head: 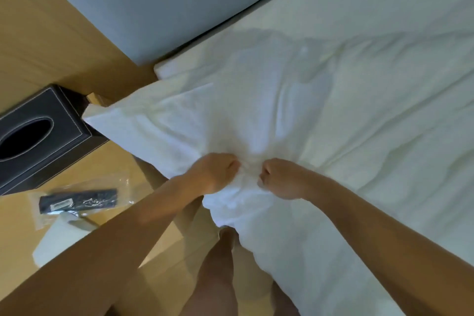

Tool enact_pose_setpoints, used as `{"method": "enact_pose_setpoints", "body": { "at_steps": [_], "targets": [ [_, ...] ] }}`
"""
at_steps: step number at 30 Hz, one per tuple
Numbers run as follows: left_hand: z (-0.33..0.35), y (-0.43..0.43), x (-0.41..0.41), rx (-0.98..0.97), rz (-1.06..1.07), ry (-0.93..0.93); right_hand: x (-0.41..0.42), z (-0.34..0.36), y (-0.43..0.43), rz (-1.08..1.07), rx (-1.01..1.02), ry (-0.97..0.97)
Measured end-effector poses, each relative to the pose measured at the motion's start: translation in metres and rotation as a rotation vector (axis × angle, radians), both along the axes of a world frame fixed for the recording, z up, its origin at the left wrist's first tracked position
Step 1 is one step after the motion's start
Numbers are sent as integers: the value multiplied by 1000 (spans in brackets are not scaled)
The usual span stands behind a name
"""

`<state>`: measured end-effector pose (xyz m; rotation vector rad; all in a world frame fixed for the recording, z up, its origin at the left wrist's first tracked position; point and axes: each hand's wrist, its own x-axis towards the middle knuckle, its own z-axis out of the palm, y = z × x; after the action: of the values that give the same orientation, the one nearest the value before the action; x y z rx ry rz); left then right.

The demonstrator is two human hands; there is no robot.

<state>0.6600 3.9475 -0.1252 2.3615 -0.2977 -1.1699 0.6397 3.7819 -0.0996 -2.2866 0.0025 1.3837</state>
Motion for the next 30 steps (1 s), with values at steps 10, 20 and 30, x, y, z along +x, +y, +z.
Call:
{"method": "enact_pose_setpoints", "body": {
  "at_steps": [10, 20, 30],
  "targets": [
    [0, -78, 40, -143, -126, -412, 2, -14, -67, 21, -154, -659],
    [-10, -194, 28, 89, -278, -384, 23, -29, -225, 314, -455, -659],
    [68, -256, 56, -19, -431, 179, -49, 35, -249, -297, -58, -201]
  ]
}}
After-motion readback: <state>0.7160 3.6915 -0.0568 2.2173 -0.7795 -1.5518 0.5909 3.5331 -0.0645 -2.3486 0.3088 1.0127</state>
